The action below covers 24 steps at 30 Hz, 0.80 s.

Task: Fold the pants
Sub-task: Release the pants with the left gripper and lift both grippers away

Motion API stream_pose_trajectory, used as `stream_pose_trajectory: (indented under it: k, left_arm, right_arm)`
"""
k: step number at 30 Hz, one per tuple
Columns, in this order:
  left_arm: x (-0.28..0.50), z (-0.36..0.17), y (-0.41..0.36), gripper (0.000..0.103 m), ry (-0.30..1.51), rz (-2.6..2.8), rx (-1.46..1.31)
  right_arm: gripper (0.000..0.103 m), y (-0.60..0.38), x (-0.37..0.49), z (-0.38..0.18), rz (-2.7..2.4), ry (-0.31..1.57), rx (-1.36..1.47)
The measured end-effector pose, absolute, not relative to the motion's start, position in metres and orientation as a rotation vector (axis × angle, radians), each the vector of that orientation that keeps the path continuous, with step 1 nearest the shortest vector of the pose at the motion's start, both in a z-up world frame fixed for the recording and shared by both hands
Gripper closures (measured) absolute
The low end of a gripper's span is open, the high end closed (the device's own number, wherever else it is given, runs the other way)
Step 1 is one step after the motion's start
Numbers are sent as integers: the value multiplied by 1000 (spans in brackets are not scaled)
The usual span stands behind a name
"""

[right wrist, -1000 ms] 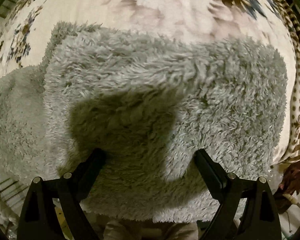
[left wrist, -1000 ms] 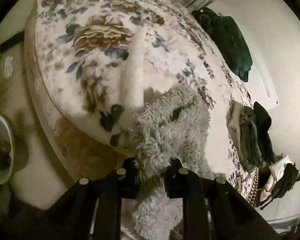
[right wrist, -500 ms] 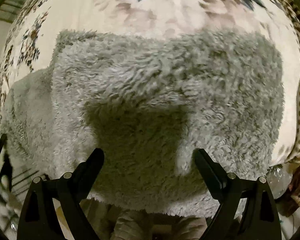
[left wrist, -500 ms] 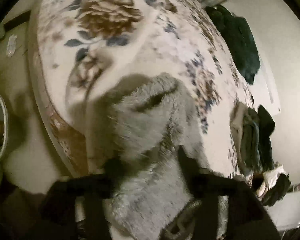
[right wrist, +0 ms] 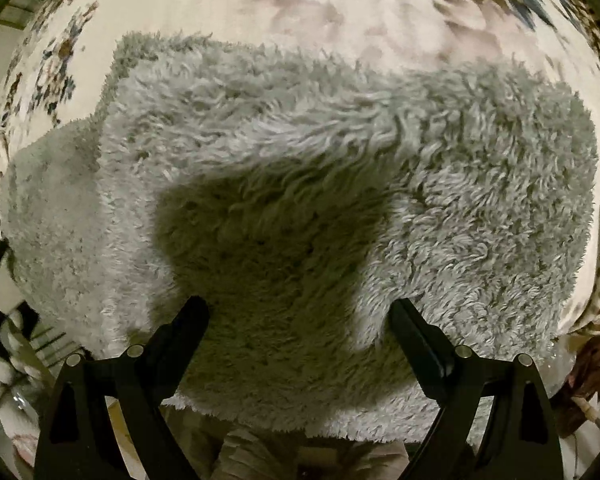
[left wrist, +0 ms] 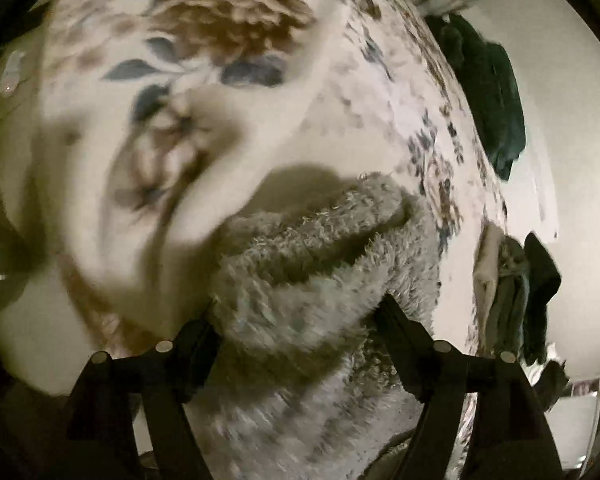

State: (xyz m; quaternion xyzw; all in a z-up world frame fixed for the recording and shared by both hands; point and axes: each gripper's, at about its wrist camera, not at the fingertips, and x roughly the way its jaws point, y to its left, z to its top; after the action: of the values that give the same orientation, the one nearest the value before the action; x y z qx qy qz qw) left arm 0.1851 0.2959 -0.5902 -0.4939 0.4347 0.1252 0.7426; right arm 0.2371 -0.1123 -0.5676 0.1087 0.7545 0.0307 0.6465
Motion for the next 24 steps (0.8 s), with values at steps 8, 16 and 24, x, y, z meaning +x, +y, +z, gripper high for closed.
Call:
stream_pose_trajectory:
  k: [8,16,24]
  left_arm:
    - [196,-590,295,86,940,241,-1040]
    - [180,-487,236,87,873,82,-843]
    - [175,-404,87,87,904,-241,-711]
  right_arm:
    - [9,-84,258,-579,49,1721,231]
    - [9,-98,253,-564,33,1661,247]
    - [9,-146,231,-543,6,1549,377]
